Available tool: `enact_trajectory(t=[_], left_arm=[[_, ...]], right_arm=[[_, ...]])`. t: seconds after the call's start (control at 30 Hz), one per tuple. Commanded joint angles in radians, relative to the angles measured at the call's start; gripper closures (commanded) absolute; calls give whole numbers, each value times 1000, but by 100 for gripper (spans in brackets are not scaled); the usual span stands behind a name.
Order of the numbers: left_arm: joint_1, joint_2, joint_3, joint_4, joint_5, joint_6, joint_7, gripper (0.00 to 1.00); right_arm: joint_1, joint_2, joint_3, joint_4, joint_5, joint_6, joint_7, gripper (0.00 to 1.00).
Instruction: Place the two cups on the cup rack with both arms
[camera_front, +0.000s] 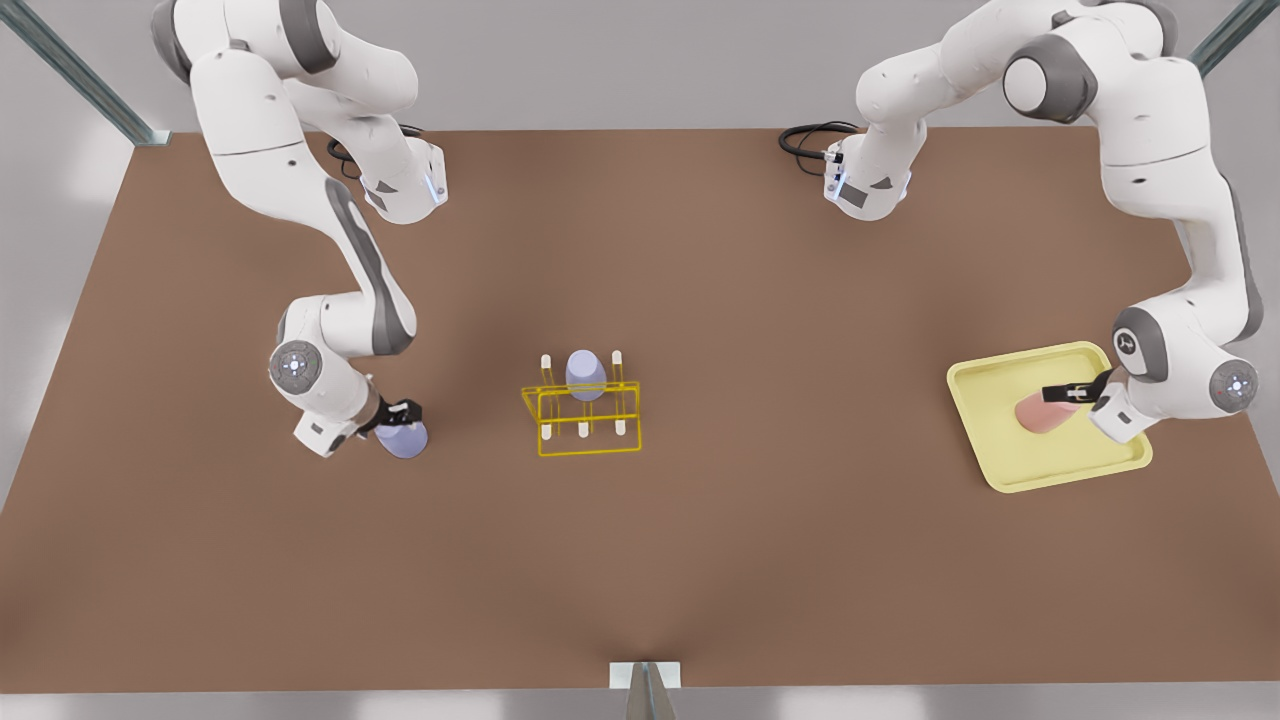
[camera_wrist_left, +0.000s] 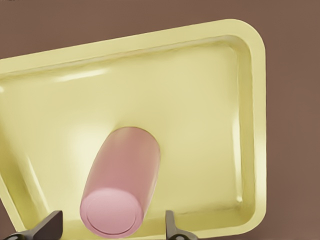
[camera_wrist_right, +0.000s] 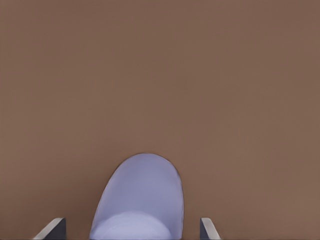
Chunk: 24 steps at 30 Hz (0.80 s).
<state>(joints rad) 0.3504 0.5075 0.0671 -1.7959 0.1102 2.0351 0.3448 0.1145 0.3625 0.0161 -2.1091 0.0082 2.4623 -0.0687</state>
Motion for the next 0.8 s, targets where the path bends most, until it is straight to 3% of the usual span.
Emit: enact_trajectory(t=[0.0, 0.43, 0.5, 0.77], left_arm=[[-1, 17, 0, -13, 2, 129, 155, 0], [5, 60, 13, -23, 2, 145, 146, 0], [4, 63, 13, -23, 3, 143, 118, 17], [-2, 72, 16, -20, 3, 145, 120, 17]], right_arm=[[1, 1, -1, -28, 1, 216, -19, 0], [8, 49, -1, -78, -1, 216, -19, 0], [7, 52, -1, -78, -1, 216, -19, 0], [2, 64, -1, -80, -1, 211, -20, 3]])
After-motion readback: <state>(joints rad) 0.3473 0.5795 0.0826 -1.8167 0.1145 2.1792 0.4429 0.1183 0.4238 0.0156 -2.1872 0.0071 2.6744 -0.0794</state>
